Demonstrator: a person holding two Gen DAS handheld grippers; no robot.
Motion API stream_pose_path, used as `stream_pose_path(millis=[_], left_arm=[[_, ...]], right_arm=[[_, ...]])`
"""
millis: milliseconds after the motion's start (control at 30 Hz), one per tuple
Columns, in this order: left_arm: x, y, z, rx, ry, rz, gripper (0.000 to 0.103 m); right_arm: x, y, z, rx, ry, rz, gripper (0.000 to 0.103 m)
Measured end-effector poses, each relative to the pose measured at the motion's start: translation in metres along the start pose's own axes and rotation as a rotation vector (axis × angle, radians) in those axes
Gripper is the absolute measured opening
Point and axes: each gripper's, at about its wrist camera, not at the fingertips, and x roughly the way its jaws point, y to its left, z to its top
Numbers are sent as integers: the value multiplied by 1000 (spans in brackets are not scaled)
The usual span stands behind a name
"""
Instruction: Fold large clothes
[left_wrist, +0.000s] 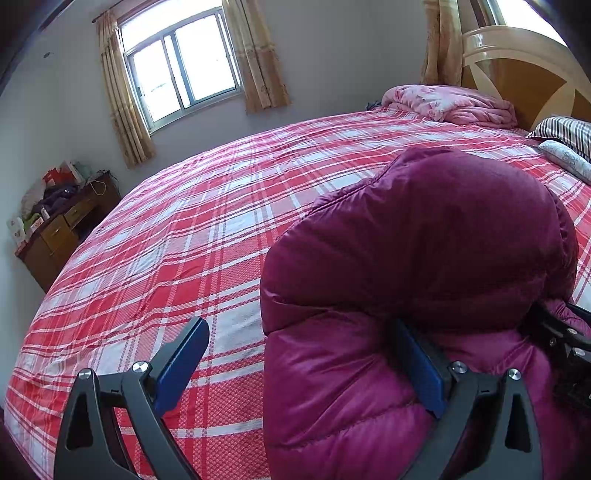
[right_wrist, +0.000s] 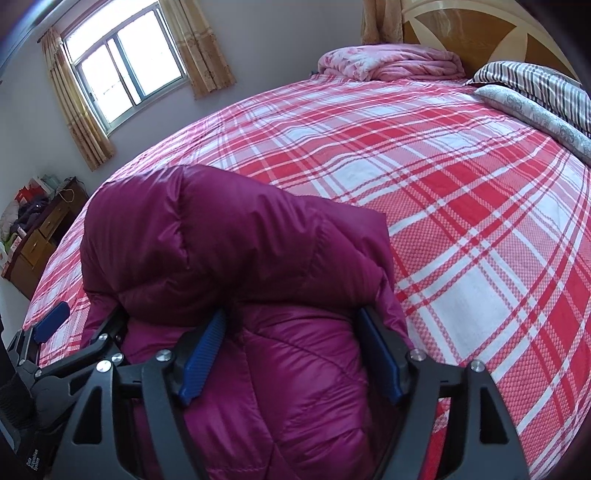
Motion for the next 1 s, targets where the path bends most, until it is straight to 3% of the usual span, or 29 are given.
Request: stream_pose_path(millis=[733,900,1000], left_arm=[[1,0,-2,3,3,0,99],[-12,29,-5,-55,52,-144,99],[-40,58,-19,-119,40,-235,99]], right_arm=[[4,0,0,-3,10,2,78],[-9,-10,1,6,14,80,80],[-39,-28,-5,20,-42,116,86]])
